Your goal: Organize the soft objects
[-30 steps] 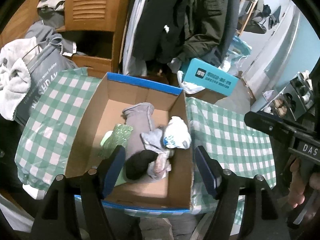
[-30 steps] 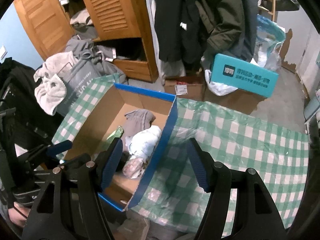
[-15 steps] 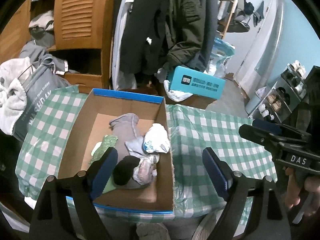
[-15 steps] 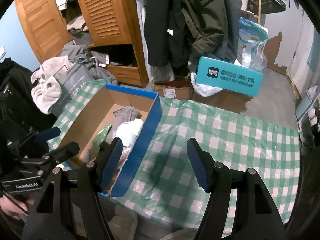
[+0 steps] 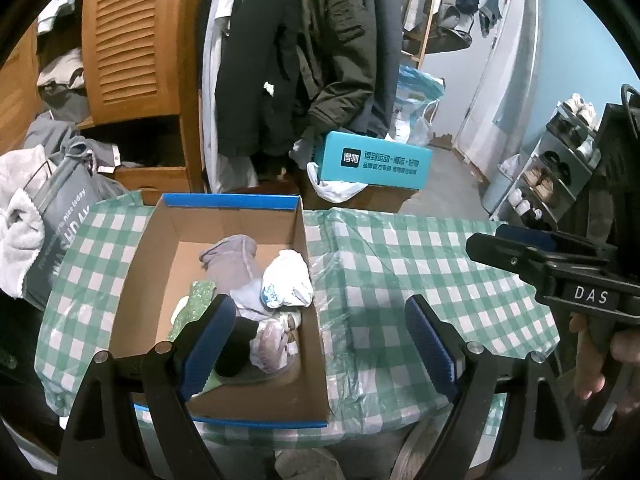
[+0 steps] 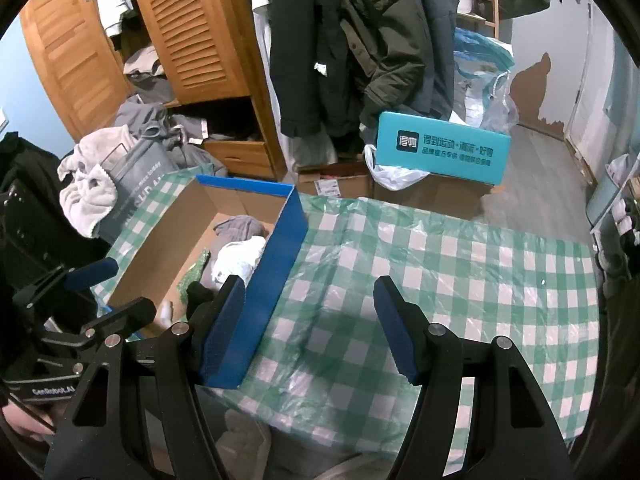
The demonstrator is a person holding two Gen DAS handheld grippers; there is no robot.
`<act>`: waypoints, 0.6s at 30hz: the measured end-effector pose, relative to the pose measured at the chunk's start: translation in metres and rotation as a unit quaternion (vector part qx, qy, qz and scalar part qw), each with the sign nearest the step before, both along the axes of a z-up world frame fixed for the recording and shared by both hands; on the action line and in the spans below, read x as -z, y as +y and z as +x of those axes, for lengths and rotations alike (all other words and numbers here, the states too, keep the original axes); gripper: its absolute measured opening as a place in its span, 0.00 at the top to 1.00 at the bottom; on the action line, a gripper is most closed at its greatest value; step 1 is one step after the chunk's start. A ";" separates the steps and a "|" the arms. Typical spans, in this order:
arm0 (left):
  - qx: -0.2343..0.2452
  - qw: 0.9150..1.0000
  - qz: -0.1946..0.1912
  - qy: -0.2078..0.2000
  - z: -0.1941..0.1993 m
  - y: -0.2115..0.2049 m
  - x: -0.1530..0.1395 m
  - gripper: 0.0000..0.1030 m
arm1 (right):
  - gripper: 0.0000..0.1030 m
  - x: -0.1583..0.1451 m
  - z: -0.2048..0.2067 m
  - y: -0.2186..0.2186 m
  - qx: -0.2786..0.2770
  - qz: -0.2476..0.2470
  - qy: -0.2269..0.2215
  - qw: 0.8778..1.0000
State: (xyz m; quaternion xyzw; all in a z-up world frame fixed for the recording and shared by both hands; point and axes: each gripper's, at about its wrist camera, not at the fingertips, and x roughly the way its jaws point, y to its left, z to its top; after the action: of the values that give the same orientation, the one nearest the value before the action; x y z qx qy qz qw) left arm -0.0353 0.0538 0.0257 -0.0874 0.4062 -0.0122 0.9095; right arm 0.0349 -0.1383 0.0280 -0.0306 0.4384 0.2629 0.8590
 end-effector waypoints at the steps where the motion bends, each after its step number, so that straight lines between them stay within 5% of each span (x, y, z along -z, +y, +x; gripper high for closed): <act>1: 0.000 1.000 0.000 -0.001 0.000 0.000 0.000 0.15 | 0.36 0.000 0.000 0.000 -0.001 0.000 0.000 1.000; 18: -0.007 1.000 0.007 0.027 0.004 0.001 0.005 0.15 | 0.36 0.001 0.001 -0.003 0.000 -0.001 0.000 1.000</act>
State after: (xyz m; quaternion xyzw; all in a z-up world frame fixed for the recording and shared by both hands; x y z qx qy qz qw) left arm -0.0316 0.0544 0.0207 -0.0844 0.4301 -0.0004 0.8988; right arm 0.0359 -0.1417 0.0272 -0.0318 0.4389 0.2623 0.8588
